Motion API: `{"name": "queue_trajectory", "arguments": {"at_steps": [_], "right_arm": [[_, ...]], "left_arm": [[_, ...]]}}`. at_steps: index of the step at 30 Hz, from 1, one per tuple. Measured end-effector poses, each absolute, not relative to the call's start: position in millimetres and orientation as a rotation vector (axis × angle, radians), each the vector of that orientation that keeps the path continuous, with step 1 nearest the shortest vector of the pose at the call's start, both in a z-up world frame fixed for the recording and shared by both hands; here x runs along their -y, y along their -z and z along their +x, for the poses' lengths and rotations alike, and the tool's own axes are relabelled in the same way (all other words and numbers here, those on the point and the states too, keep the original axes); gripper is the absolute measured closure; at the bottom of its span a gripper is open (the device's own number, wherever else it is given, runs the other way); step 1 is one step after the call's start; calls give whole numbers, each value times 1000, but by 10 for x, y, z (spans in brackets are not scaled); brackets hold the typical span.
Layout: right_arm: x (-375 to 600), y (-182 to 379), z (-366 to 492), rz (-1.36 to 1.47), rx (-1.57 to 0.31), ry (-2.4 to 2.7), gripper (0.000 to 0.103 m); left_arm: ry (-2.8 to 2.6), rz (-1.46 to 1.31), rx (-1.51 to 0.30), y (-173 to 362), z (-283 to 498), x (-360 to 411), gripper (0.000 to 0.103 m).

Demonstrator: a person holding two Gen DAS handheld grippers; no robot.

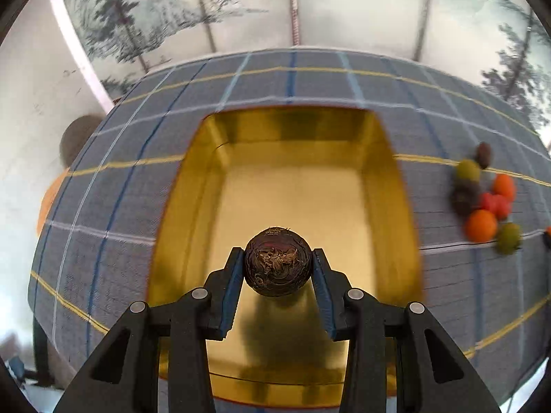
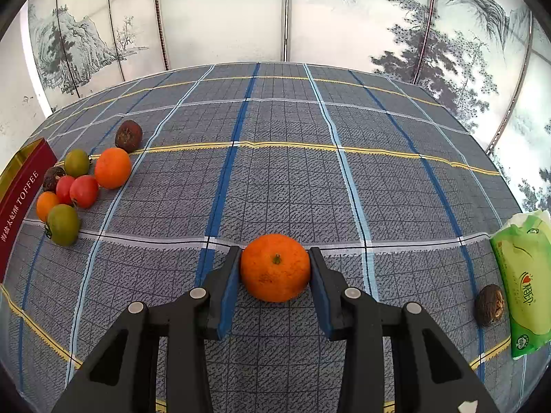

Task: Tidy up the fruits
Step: 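Carry the brown fruit into the gold tin and open the left gripper while the right holds the tangerine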

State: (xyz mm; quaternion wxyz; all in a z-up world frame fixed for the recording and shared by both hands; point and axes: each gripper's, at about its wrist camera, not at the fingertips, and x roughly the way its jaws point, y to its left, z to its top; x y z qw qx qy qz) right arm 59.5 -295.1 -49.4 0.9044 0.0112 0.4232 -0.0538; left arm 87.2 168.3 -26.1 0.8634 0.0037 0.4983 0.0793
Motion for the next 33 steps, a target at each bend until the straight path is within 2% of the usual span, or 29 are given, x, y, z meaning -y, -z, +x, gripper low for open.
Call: {"name": "queue_trajectory", "arguments": {"at_steps": [16,20,26,33], "right_arm": [[2626,224,670,3,-875,111,68],[2222,37,776,-20,-847,12,68],[1238,-164,1046,-66,-817,-222,68],[20,-137,1402,-171,-826,-447,68]], "left_arm": [[-141,-17,-1099,566,822,-1848,61],[-117,-24,-1069,496,794,-1838,43],[-99,-39,-982,237,638,-1875,39],[-259,-9,-828,-120,324,-2231,28]]}}
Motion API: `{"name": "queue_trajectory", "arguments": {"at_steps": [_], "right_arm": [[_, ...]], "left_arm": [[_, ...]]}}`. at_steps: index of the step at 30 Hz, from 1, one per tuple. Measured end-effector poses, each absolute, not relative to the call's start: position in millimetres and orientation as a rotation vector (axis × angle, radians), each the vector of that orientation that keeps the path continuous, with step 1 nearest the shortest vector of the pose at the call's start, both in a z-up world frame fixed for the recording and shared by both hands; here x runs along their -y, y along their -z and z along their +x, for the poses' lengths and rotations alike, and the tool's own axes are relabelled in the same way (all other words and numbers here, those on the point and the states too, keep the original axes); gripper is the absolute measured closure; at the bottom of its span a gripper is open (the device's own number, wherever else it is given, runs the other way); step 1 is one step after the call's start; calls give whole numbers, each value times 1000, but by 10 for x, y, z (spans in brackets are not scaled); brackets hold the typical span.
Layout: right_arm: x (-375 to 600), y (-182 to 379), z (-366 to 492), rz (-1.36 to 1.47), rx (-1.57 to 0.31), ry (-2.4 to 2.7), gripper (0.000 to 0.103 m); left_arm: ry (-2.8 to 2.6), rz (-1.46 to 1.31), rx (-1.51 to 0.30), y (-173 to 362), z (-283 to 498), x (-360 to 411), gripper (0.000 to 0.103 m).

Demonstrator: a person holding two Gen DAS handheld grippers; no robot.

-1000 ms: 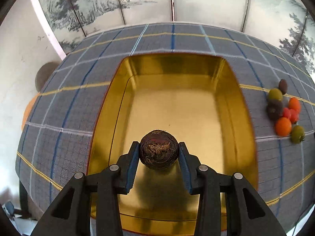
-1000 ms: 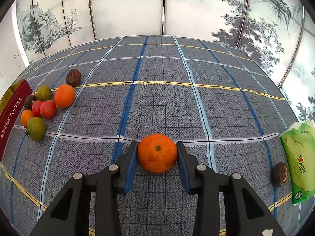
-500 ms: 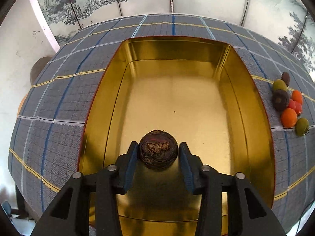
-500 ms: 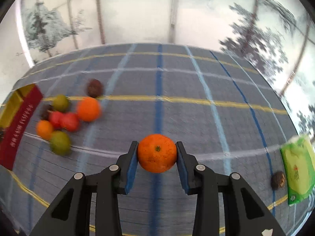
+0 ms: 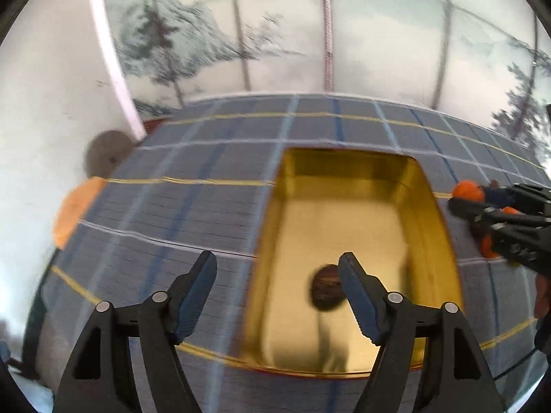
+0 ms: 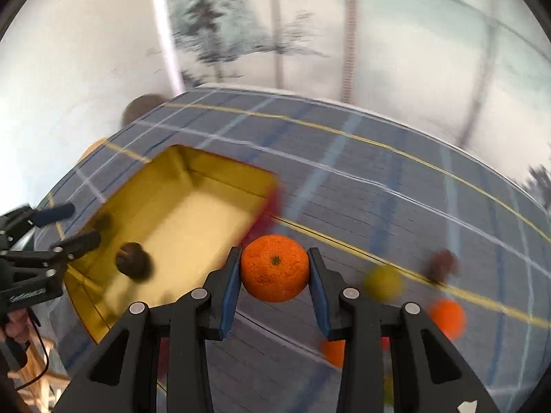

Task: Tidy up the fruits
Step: 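Carry the brown fruit into the gold tin and open the left gripper while the right holds the tangerine, then lower the tangerine into the gold tin and open the right gripper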

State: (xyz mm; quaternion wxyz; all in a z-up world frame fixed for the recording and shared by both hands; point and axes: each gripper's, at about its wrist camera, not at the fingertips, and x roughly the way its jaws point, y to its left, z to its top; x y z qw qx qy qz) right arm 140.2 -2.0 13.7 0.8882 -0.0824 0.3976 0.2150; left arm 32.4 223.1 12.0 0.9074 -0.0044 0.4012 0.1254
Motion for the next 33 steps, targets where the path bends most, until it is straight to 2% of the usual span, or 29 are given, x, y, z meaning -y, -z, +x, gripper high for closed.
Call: {"name": "queue_trajectory", "arguments": {"at_steps": [10,28,33], "right_arm": [[-765,77,1569,-313,-872,-515,68],[-1016,371,1649,-406,-943,-528,67],[-1021,320,1619,-390,-918,-533,51]], "left_arm": [[-387,-94,-848,-76,115,-2692,23],[-381,-153,-900,47,45,-2741,21],[-371,-153,-905,33,30,-2690,21]]}}
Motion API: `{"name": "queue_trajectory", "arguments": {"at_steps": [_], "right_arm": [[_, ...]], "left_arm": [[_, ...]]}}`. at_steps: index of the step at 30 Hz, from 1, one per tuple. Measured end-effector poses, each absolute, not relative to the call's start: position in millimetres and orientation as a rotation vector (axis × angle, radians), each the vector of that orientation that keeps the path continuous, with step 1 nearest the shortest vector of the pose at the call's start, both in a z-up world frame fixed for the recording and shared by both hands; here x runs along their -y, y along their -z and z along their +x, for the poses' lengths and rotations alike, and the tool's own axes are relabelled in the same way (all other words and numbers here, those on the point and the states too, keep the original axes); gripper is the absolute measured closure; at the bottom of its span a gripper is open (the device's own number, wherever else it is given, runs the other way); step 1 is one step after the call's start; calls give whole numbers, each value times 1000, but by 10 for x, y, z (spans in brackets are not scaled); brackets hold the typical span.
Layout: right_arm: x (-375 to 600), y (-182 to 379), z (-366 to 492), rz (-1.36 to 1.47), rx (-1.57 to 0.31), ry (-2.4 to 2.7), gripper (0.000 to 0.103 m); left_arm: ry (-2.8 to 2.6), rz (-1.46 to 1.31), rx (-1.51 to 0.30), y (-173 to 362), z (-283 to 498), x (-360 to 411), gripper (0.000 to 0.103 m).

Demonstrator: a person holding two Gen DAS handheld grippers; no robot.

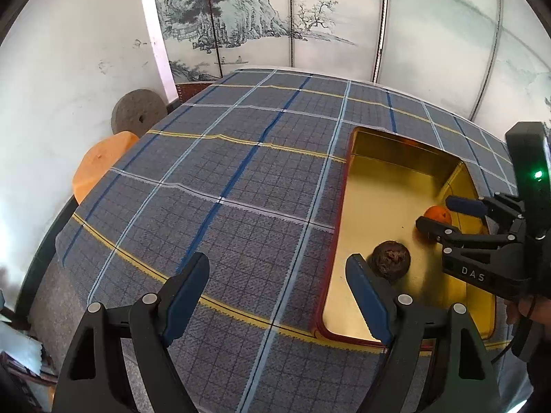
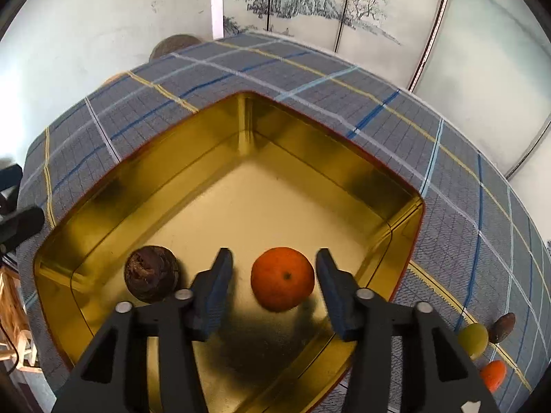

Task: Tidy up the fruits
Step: 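Lower the tangerine into the gold tin and open the right gripper, then grasp the green round fruit with the right gripper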

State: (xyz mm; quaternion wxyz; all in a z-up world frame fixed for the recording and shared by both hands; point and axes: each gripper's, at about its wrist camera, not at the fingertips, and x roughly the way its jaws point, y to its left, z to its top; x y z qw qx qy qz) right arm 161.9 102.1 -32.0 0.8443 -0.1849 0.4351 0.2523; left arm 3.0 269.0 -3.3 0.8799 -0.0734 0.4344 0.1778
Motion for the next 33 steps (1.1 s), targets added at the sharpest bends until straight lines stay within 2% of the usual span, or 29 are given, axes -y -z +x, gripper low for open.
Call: {"name": "queue_trajectory", "arguments": {"at_steps": [5,11,18,26,28,33], "right_arm": [[-840,73,1476,-309,-864,-542,51],[-135,-151,1029,-226,-820,-473,50],[1020,-32,741,-137,-869,-236,50],[1496,270,788,-87,-929,-154,50],[1510,347,808,-74,-929,-160,52],[1486,455,863,-83,-924,-172,63]], "left_arm": [[-356,-170,-892,-33,1,-2602,21],[-276,-148,-887,-60,19,-2277,21],[-154,-99,-882,-90,104,-1741,21],[-45,-38,-875,-123,266,-1138,21],[-24,-32,-879,-113,323,-1032,21],[3,-25,-890,-54,455,-789,21]]}}
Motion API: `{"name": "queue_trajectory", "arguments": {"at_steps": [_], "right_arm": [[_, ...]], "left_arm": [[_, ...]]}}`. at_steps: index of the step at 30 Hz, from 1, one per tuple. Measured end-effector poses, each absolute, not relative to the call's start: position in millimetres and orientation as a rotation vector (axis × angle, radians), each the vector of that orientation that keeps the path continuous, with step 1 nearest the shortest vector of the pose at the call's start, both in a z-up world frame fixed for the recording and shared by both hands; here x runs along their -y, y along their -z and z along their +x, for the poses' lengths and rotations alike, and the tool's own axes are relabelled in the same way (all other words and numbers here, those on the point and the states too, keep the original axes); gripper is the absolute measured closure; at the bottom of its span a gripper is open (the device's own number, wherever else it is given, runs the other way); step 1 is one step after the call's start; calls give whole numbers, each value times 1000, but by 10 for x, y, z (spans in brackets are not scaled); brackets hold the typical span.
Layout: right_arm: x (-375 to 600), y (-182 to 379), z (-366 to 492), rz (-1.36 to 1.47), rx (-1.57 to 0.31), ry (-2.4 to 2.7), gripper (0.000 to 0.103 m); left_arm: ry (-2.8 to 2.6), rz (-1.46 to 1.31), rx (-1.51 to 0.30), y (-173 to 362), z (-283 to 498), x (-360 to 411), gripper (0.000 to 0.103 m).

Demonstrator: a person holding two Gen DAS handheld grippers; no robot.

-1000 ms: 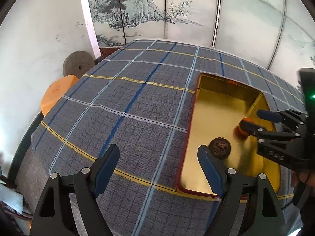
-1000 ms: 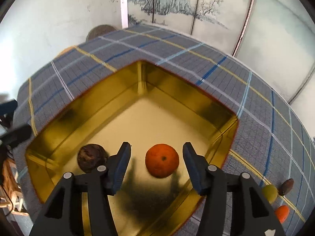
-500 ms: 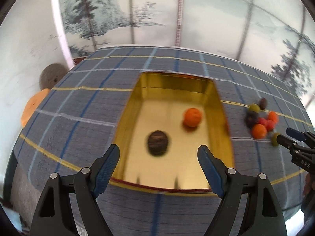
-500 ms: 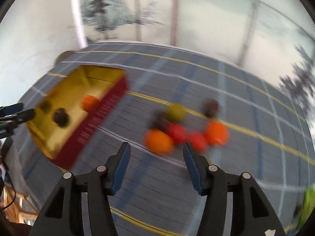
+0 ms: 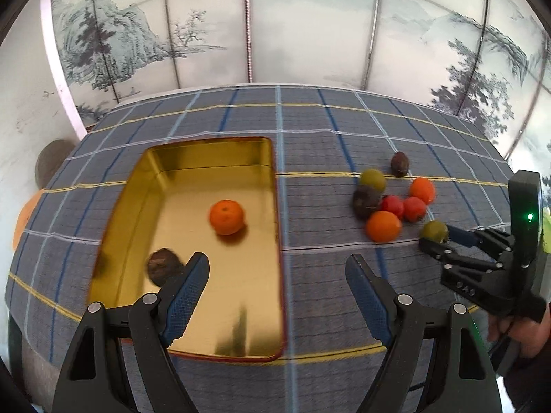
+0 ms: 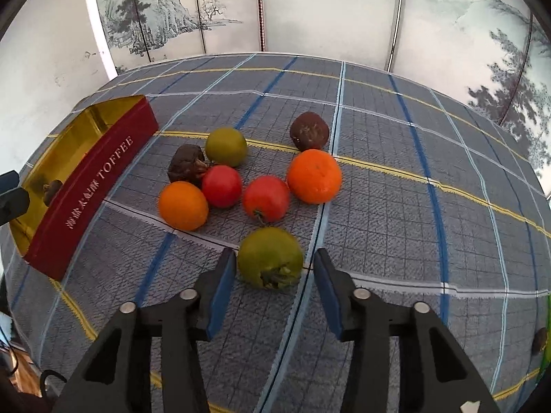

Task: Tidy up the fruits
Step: 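Grasp the green round fruit with the right gripper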

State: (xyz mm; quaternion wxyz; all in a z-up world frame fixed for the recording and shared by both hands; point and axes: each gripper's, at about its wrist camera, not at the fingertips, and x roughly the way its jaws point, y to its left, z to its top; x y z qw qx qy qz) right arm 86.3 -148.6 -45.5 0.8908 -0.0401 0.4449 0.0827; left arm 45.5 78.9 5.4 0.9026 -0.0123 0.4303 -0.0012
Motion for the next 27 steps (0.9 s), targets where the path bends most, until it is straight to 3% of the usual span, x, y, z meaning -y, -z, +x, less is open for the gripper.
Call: {"name": "queue_trajectory", "arguments": {"at_steps": [6,19,27], "right_arm": [[1449,491,852,-87,-901,-199,70],[2200,494,904,-16,-854,19,70],[2170,481,931,-31,-857,20,69]], "left_arm": [[40,-9,-904,34,596,-476,21],[160,-20,-951,339,963,49,22],[139,-28,-1013,572,1264,190,37]]}}
